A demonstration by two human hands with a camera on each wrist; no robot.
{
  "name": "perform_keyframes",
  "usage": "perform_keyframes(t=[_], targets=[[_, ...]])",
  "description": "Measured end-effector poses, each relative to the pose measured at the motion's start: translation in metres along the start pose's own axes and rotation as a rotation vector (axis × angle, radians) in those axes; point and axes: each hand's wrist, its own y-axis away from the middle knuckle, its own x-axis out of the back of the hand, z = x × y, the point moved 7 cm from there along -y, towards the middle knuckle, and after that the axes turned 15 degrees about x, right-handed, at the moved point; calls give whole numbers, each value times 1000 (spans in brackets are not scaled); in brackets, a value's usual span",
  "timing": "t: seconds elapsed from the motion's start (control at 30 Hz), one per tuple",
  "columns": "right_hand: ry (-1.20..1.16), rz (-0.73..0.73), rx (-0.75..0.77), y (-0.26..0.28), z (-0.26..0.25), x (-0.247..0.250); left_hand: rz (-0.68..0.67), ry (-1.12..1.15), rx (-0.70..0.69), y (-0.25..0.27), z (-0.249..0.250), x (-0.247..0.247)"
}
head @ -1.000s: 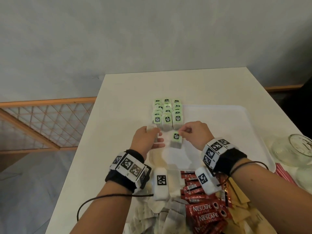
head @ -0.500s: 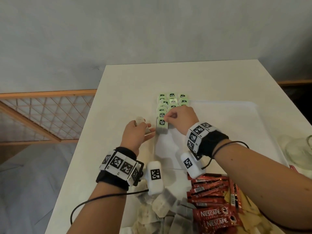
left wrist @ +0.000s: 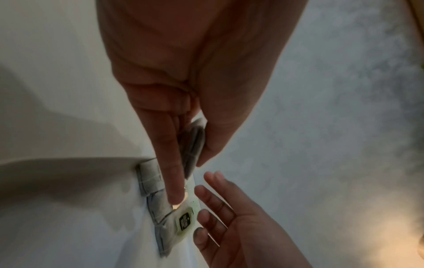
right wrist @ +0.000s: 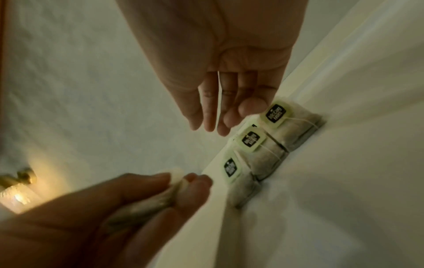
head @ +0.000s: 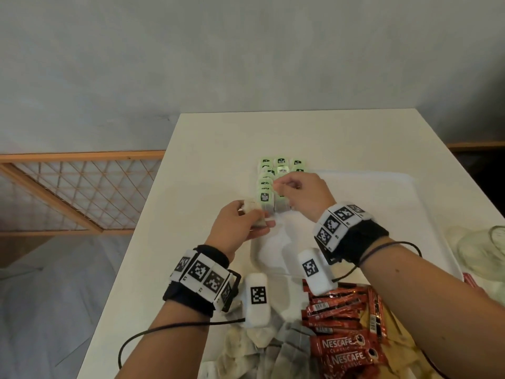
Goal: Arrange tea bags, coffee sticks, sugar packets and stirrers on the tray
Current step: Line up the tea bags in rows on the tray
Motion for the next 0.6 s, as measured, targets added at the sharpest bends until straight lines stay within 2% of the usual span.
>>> perform_keyframes(t=[0.07, 0.17, 0.33, 0.43, 0.6], targets=[[-130, -72, -14, 15, -8, -1, -53, -35, 8, 7, -1, -12], [-189, -177, -18, 37, -17, -2, -137, -103, 9, 18, -3, -30], [-191, -194, -5, 60, -16, 14, -196, -164, -12, 33, -6, -49], [-194, -173, -18, 69, -15, 27, -183, -198, -9, 40, -9, -54], [-197, -117, 1, 76, -21, 44, -66, -342, -33, 42, -12, -48]])
